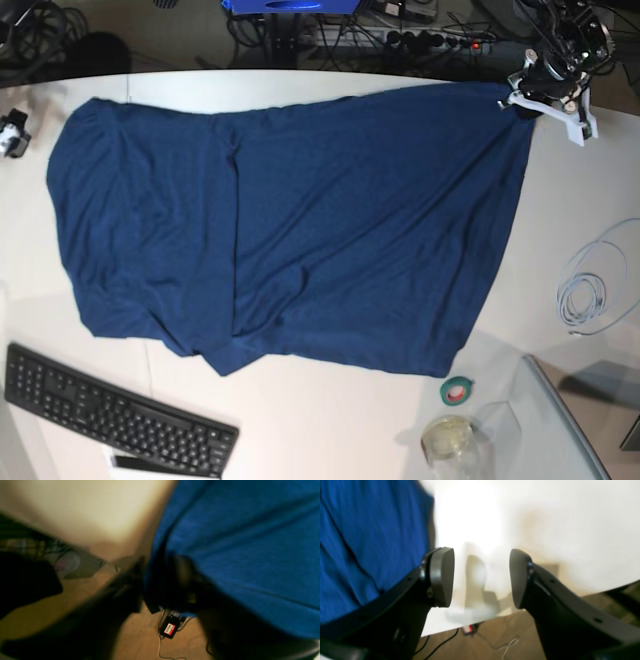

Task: Layout the t-shirt on the table in an organized manner, then fold the t-shirt properly
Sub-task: 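Lower the shirt flat onto the table with both grippers, then release the shirt corners and regrasp them with both grippers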

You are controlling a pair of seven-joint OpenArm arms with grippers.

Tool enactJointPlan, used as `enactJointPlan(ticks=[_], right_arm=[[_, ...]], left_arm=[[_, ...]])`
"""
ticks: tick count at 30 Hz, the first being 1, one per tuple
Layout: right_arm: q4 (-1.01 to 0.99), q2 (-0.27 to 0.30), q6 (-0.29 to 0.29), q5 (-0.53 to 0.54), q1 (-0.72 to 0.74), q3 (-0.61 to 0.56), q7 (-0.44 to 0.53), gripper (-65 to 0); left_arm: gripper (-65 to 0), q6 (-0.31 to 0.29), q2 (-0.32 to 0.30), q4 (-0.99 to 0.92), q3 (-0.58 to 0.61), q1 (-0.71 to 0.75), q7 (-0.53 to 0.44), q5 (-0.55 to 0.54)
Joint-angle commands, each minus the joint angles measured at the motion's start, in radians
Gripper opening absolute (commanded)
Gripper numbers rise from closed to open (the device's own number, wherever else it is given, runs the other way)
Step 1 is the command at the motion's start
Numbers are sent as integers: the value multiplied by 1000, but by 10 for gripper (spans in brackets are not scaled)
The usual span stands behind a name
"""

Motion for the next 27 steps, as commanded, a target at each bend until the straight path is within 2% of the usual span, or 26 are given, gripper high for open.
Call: enactJointPlan(ticks=[1,3,5,7,11,13,15,16,19,21,27], right_arm=[[35,18,2,5,-8,4,13,-317],[64,2,6,5,-12,3,14,-317],[102,-10,9,5,-14,1,16,-317],[130,-14,9,5,-15,-17,14,-317],[196,-24,14,10,-54,-112,20,-318],[240,-28,60,11,-78,-146,20,-318],[287,-70,133,11,-95,-143,20,-320],[311,-88,133,11,-97,-128,20,-318],[368,-150,133,7,-123,-94,20,-317],[383,-166,133,7,-132,-88,20,-318],[359,-166,133,7,-129,-88,20,-320]], left_arm=[[-354,-1,-9,27,-15,2,-10,-9],[-265,-1,-9,39,-32,5,-10,-11],[-209,-1,-9,44,-40,6,-9,-11],[-181,-1,-8,44,-40,6,-9,-11],[-174,-1,17,57,-70,6,-10,-11],[-169,-2,48,105,-133,6,-7,-11],[-169,-13,81,179,-185,8,-7,-11],[-168,-39,91,205,-201,15,-6,-11],[-168,-202,95,240,-208,58,-6,-13],[-166,-283,95,229,-213,66,-10,-8],[-166,-371,71,102,-210,55,-15,-9]])
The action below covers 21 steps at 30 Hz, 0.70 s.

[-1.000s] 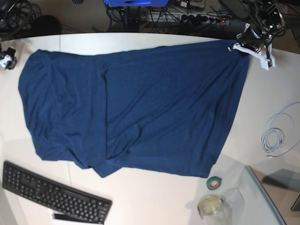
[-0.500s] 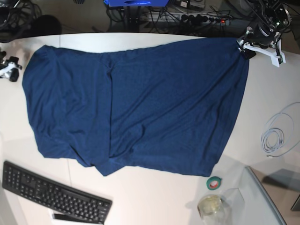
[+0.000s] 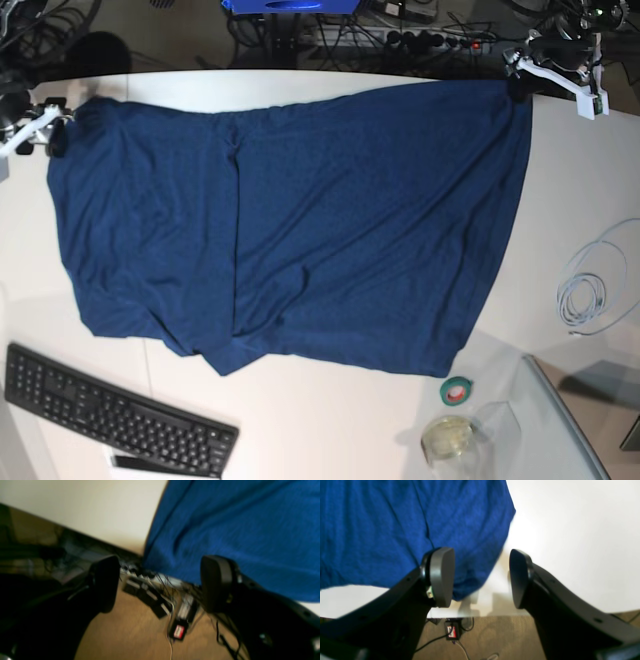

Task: Layout the t-shirt on the table in an organized manner, then fold the t-shirt properly
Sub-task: 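Release the shirt corners and regrasp them with both grippers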

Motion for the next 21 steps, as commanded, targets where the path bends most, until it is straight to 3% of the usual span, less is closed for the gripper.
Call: enactJointPlan(ticks=[1,13,17,21], right_arm=[[6,11,5,15,1,5,16,-320],[3,14,5,15,-2,7,16,-320],[3,14,5,15,-2,8,16,-321],[3,14,5,15,-2,24,16,-321]], left_arm=[[-168,-18,-16,-2,-4,-7,-17,-13],[-176,-15,-17,-137,-10,-103,-19,-3],[-176,-15,-44,-203,-10,-130,-20,-3],[-176,-12,-45,-252,-2,-141,-111,-2]])
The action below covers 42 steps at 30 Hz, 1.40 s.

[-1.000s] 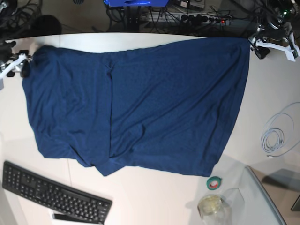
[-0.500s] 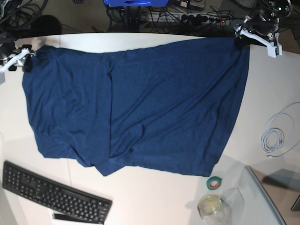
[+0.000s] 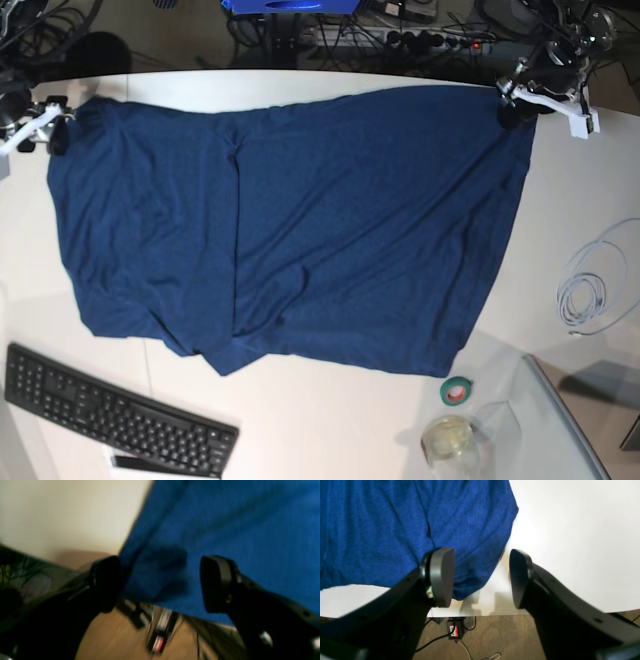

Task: Layout the t-shirt on the table in an organized manner, then fold the t-shirt properly
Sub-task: 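Release the shirt corners and regrasp them with both grippers, then move the right gripper to the shirt's bunched side and grasp it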

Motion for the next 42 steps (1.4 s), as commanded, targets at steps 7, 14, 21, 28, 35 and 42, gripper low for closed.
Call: enactJointPlan(ticks=[7,14,21,28,35,42], right_arm=[[10,17,4,8,0,25,17,-318],[-179,40,4,8,28,26,17,-315],[-223,34,4,10,29,20,17,-314],[-108,41,4,10,55,-57,17,-315],[-111,138,4,8,238,-270,12,-315],[-401,236,-33,8,540,-532,19,-315]], left_arm=[[-181,19,-15,-66,55,5,-13,51],[-428,19,-15,-63,64,5,-9,51],[-650,19,-15,-61,56,4,-9,51],[-650,22,-12,-3,56,11,-9,52],[-411,23,-10,88,55,53,-8,51],[-135,23,-13,111,-2,56,-8,51]])
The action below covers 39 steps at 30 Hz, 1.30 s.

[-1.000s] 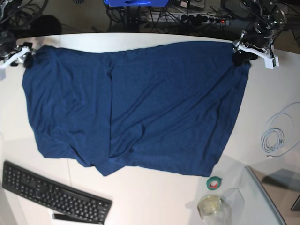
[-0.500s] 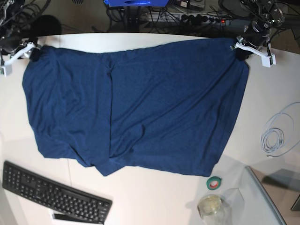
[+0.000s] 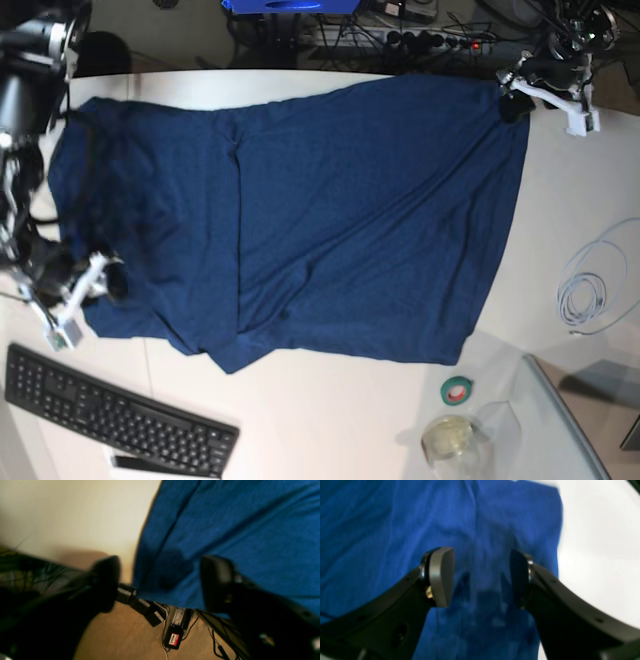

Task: Layout the t-shirt on the table in an organized manner, then fold the t-shirt properly
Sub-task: 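Move the right gripper to the shirt's bunched side and grasp it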

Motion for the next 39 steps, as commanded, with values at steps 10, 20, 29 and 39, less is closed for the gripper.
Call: enactJointPlan(ticks=[10,20,29,39], right_arm=[[-382,17,-74,11,287,-281,214,-320],[-704,14,-76,11,396,-387,470,-323],[-709,12,-163,11,391,-404,500,-324],[-789,11,-177,11,394,-404,527,-486]], left_arm=[[-115,-6,-18,105,-165,9,-18,-8],[-115,-8,-18,104,-230,9,-18,-8],[-115,-8,-18,102,-227,7,-18,-8],[-115,-8,-18,101,-228,9,-18,-8]])
